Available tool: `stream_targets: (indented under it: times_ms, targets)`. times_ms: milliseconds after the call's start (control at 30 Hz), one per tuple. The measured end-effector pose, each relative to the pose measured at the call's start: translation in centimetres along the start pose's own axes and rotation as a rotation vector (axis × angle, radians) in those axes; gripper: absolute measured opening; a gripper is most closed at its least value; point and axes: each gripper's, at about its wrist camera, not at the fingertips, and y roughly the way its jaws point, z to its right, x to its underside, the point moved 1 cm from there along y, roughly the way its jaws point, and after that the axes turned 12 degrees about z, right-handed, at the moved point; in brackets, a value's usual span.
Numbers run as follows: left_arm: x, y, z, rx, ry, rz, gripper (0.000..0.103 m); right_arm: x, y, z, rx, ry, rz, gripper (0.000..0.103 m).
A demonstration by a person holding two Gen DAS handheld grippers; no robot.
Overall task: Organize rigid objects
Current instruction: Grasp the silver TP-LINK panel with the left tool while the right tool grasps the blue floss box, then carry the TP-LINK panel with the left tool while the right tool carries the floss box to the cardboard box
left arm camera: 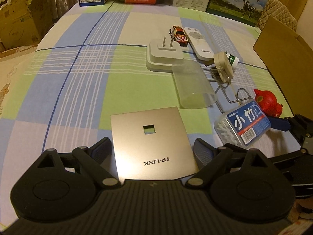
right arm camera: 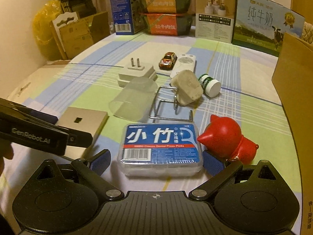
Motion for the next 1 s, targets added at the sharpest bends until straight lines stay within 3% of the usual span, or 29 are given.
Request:
stream_targets:
  times_ms: [133, 333, 433, 567, 667, 1000]
  targets:
    - [0.1, 0.4, 0.6, -0.038, 0.000, 0.017, 0.092, 0.3, 0.1, 0.5, 0.012, 0.001, 0.009, 0.083]
    - [0.5, 0.5, 1.7, -0.082, 0.075, 0.026, 0.088, 0.5, -0.9, 0.8, 0.034, -0.003, 0.003, 0.083]
    - [0.7, 0.3, 1.9, -0.045, 0.098, 0.030, 0.087, 1.1, -1.9, 1.2, 0.040, 0.008, -0.012, 0.083]
    - [1.1, -0.3, 3.5, 0.024, 0.211, 0.049, 0.087, 1.9, -3.2, 1.6, 0.048, 0.017, -0.016, 0.083]
    - [1.4, 0.1, 3.5, 0.019, 0.178, 0.035, 0.089, 2.1, -3.4, 1.8, 0.044, 0.020, -0.012, 0.083]
    - [1.2, 0.1, 2.5, -0.112, 0.052, 0.053, 0.092, 1.8, -2.9, 1.6, 0.048, 0.009, -0.008, 0.083]
